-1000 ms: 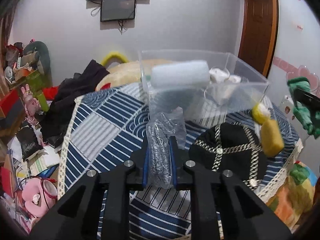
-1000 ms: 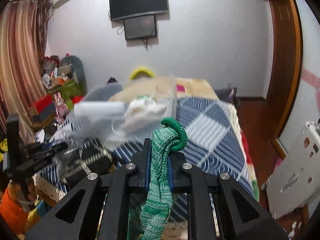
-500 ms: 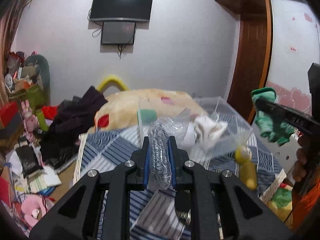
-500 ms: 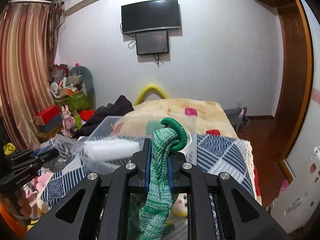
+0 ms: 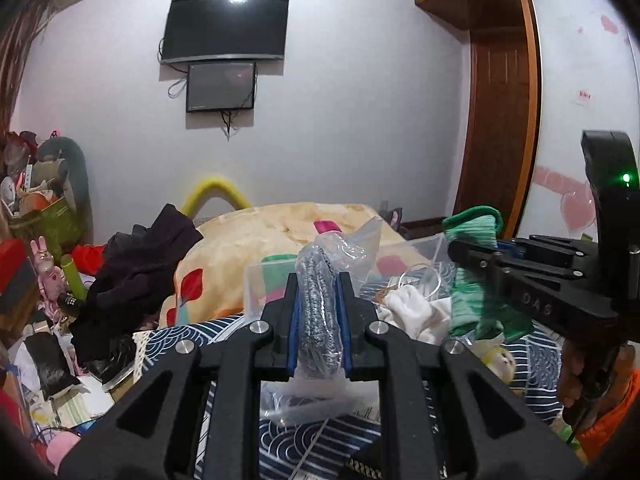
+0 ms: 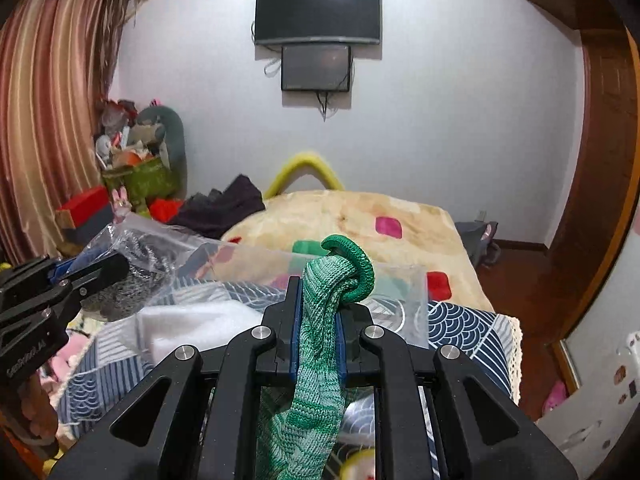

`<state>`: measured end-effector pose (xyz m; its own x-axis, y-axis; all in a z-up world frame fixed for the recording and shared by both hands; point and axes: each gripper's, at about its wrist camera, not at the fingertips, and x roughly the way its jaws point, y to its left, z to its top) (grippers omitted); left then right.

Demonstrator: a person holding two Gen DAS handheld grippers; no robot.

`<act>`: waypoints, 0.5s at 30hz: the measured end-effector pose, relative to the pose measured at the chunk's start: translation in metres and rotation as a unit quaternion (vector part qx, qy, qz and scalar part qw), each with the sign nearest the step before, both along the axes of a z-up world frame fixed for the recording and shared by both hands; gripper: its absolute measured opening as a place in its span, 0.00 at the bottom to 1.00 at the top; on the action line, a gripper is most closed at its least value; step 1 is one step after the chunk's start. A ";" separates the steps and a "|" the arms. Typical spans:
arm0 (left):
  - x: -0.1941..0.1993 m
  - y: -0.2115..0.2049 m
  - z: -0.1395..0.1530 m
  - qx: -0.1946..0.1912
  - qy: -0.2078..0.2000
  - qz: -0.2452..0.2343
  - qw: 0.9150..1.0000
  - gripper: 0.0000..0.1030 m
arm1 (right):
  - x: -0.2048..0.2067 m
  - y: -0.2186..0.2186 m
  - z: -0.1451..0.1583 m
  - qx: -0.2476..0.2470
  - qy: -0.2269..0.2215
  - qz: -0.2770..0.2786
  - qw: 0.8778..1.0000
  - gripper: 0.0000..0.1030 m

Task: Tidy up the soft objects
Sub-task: 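Place the clear bag into the box with the left tool while the right tool drops the sock in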

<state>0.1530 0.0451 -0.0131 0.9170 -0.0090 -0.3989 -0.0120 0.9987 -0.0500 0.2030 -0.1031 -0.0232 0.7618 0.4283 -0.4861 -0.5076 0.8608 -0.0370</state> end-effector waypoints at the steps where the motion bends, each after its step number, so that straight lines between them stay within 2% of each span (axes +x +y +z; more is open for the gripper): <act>1: 0.006 -0.002 -0.003 0.003 0.006 -0.002 1.000 0.15 | 0.006 0.003 -0.003 -0.006 0.006 0.000 1.000 0.12; 6: 0.032 -0.009 -0.022 0.013 0.038 -0.001 0.999 0.15 | 0.025 0.011 -0.017 -0.038 0.040 0.001 0.998 0.12; 10: 0.046 -0.006 -0.035 -0.004 0.071 -0.011 0.997 0.15 | 0.026 0.015 -0.029 -0.069 0.054 0.003 0.996 0.14; 13: 0.048 -0.006 -0.040 -0.012 0.079 -0.015 0.997 0.16 | 0.024 0.016 -0.032 -0.086 0.054 0.001 0.995 0.15; 14: 0.048 -0.005 -0.040 -0.015 0.080 -0.017 0.997 0.16 | 0.023 0.016 -0.031 -0.087 0.055 0.002 0.995 0.16; 15: 0.047 -0.005 -0.040 -0.019 0.082 -0.018 0.996 0.18 | 0.023 0.016 -0.030 -0.088 0.057 0.005 0.994 0.22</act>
